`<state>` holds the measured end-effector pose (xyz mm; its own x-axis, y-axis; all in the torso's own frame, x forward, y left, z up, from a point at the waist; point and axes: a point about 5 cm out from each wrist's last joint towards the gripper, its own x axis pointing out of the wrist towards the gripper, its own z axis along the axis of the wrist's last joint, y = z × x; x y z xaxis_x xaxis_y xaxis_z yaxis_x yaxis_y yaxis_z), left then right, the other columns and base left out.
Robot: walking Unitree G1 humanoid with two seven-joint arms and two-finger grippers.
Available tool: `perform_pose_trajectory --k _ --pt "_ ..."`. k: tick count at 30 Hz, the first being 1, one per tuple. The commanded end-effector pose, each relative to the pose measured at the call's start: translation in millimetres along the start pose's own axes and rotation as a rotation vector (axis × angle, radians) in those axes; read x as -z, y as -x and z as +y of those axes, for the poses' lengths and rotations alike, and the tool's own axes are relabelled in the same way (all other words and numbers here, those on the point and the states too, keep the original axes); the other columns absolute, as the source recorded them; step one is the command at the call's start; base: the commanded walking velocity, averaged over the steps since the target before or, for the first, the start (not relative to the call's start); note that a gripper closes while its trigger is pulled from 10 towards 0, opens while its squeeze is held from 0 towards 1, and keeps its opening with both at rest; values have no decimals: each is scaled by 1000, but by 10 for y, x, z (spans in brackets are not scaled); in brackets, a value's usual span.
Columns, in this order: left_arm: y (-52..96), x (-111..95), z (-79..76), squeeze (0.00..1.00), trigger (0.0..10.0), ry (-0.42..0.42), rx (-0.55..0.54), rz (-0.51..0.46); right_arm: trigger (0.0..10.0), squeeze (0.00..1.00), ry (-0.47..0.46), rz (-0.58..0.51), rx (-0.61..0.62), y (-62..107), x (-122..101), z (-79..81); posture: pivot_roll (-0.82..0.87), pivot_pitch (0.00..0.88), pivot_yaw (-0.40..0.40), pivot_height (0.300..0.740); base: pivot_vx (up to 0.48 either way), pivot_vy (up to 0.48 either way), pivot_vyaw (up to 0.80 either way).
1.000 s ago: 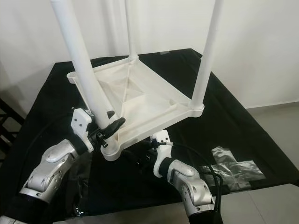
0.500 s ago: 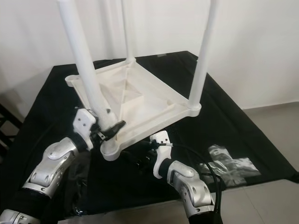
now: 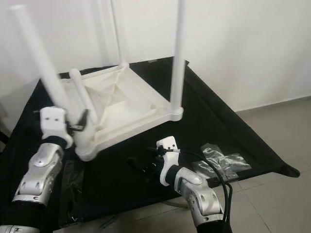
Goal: Building children table
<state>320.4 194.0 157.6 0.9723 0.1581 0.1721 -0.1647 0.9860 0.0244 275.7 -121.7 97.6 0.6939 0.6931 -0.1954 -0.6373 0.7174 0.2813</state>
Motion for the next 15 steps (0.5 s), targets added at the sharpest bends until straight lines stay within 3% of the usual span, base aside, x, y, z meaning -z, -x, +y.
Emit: perform_pose_trajectory --k 1,4,5,6,7,9,10,12,13,15 --pt "38 105 208 0 10000 17 -127 68 10000 0 -11 2 -15 -26 5 18 -114 0 45 740 0 0 0" --pt "38 123 224 0 10000 45 -156 87 10000 0 -11 2 -15 -27 5 17 -115 0 46 740 0 0 0" --pt "24 120 223 0 3490 80 -172 95 10000 0 -10 2 -14 -28 5 17 -116 0 45 740 0 0 0" --pt "24 120 223 0 3490 80 -172 95 10000 0 -10 2 -14 -28 5 17 -116 0 45 740 0 0 0" --pt "-4 89 194 0 0 117 -172 91 10000 0 -10 2 -14 -29 4 17 -117 0 46 740 0 0 0" --pt "-14 70 177 0 0 123 -165 84 10000 0 -10 2 -14 -29 4 18 -117 0 46 740 0 0 0" --pt "-65 -98 -3 0 0 164 -5 -18 10000 0 -10 1 -14 -31 2 17 -118 0 47 740 0 0 0" --pt "-63 -220 -151 0 0 180 134 -91 10000 0 -10 1 -14 -31 1 17 -118 0 47 740 0 0 0" --pt "-63 -220 -151 0 0 180 134 -91 10000 0 -10 1 -14 -31 1 17 -118 0 47 740 0 0 0" --pt "16 -370 -388 0 0 190 356 -165 10000 0 -11 1 -15 -30 2 18 -117 0 46 740 0 0 0"
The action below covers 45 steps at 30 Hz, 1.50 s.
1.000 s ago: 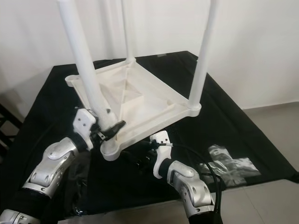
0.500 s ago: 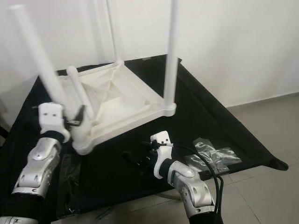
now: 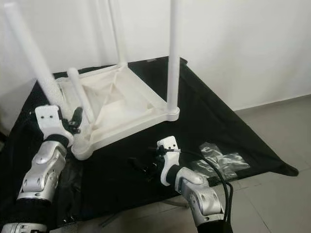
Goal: Building children table
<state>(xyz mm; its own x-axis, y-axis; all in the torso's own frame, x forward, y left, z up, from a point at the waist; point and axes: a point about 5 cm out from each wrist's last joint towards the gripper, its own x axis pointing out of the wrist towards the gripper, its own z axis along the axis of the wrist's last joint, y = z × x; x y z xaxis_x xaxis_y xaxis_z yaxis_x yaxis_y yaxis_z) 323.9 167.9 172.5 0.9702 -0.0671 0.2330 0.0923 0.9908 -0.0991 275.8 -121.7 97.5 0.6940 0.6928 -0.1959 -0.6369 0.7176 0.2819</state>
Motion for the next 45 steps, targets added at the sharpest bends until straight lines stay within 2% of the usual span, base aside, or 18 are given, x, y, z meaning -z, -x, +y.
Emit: perform_pose_trajectory --k 1,3,6,8,9,10,17,18,19,20,23,24,31,37,38,39,43,45 --pt "10 -230 -283 0 0 20 234 -116 10000 0 -11 1 -15 -29 1 19 -117 0 46 740 0 0 0" --pt "132 -286 -596 0 0 -38 522 -130 10000 0 -12 1 -16 -29 3 19 -117 0 45 740 0 0 0" --pt "132 -286 -596 0 0 -38 522 -130 10000 0 -12 1 -16 -29 3 19 -117 0 45 740 0 0 0" --pt "229 -254 -751 0 0 -96 676 -110 10000 0 -13 1 -16 -29 5 18 -119 0 47 740 0 0 0" --pt "229 -254 -751 0 0 -96 676 -110 10000 0 -13 1 -16 -29 5 18 -119 0 47 740 0 0 0" --pt "270 -170 -799 0 0 -122 743 -76 10000 0 -12 1 -16 -29 7 19 -120 0 47 740 0 0 0" --pt "249 -117 -731 0 0 -138 734 -66 10000 0 -10 3 -16 -29 10 21 -123 0 48 740 0 0 0" --pt "221 -120 -693 0 0 -149 695 -66 10000 0 -10 3 -16 -29 11 20 -121 0 48 740 0 0 0" --pt "204 -123 -666 0 10000 -157 670 -65 10000 0 -11 4 -16 -29 12 20 -121 0 48 740 0 0 0" --pt "159 -125 -589 0 10000 -156 594 -61 10000 0 -11 4 -16 -30 12 21 -121 0 48 740 0 0 0" --pt "118 -128 -491 0 10000 -130 515 -57 10000 0 -11 4 -16 -30 14 22 -122 0 50 740 0 0 0" --pt "106 -127 -423 1000 10000 -116 476 -54 10000 0 -11 3 -16 -30 14 24 -123 0 51 740 0 0 0" --pt "134 -218 -50 1000 10000 8 256 -106 10000 0 -11 2 -16 -30 15 31 -122 0 53 740 0 0 0" --pt "186 -218 79 1000 10000 41 196 -105 10000 0 -11 2 -16 -31 12 29 -115 0 51 740 0 0 0" --pt "305 -183 300 1000 10000 79 93 -94 10000 0 -10 2 -16 -31 8 23 -110 0 50 740 0 0 0" --pt "355 -164 380 1000 10000 88 54 -89 10000 0 -10 2 -16 -31 8 22 -110 0 50 740 0 0 0" --pt "455 -99 525 1000 10000 118 -41 -73 10000 0 -9 3 -16 -32 7 19 -110 0 51 740 0 0 0" --pt "674 102 709 1000 10000 157 -220 -3 10000 0 -5 3 -15 -33 2 12 -108 0 53 740 0 0 0"
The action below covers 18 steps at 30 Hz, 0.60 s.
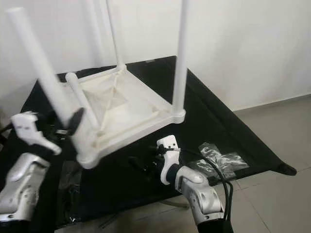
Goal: Building children table
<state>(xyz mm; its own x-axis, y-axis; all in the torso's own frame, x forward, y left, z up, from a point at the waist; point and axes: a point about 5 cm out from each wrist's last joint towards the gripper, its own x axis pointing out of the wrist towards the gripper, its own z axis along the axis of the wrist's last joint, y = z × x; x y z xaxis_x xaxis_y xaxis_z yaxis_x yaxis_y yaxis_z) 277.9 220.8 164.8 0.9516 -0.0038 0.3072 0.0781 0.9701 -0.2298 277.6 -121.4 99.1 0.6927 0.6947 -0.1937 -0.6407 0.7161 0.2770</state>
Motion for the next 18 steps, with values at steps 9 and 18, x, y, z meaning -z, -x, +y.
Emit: perform_pose_trajectory --k 9,18 --pt "450 327 226 0 10000 64 -276 143 10000 0 -3 6 -10 -25 12 -2 -103 0 48 740 0 0 0" --pt "524 385 -209 0 10000 -14 -109 208 10000 0 59 4 -7 -37 -16 -11 -109 0 57 740 0 0 0"
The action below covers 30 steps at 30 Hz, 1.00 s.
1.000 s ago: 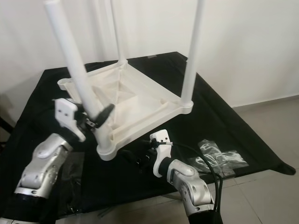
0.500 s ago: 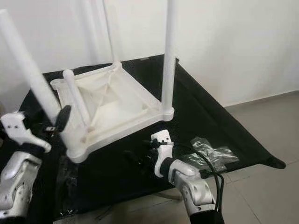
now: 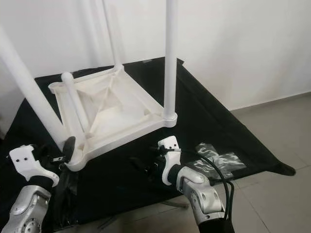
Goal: Building children table
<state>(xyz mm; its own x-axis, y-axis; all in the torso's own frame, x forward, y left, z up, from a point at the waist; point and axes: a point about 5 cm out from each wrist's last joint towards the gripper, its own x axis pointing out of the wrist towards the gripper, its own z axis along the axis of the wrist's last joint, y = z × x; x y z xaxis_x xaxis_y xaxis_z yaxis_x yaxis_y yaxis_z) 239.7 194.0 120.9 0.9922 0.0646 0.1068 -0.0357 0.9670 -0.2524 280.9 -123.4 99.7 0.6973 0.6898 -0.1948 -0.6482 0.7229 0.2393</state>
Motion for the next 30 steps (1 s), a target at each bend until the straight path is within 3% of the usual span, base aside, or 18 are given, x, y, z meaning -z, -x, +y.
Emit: perform_pose_trajectory --k 1,9,21,30 --pt "68 64 -31 0 10000 -18 15 43 10000 0 28 2 -13 -30 -3 22 -109 0 57 740 0 0 0" --pt "186 78 -85 0 10000 -69 62 72 10000 0 53 -2 -12 -40 -16 16 -100 0 53 740 0 0 0" --pt "8 32 -205 0 10000 -100 87 50 10000 0 88 -6 -9 -58 -15 21 -113 0 58 740 0 0 0" --pt "-25 46 -271 0 10000 -134 126 60 10000 0 86 -6 -9 -65 4 21 -114 0 60 740 0 0 0"
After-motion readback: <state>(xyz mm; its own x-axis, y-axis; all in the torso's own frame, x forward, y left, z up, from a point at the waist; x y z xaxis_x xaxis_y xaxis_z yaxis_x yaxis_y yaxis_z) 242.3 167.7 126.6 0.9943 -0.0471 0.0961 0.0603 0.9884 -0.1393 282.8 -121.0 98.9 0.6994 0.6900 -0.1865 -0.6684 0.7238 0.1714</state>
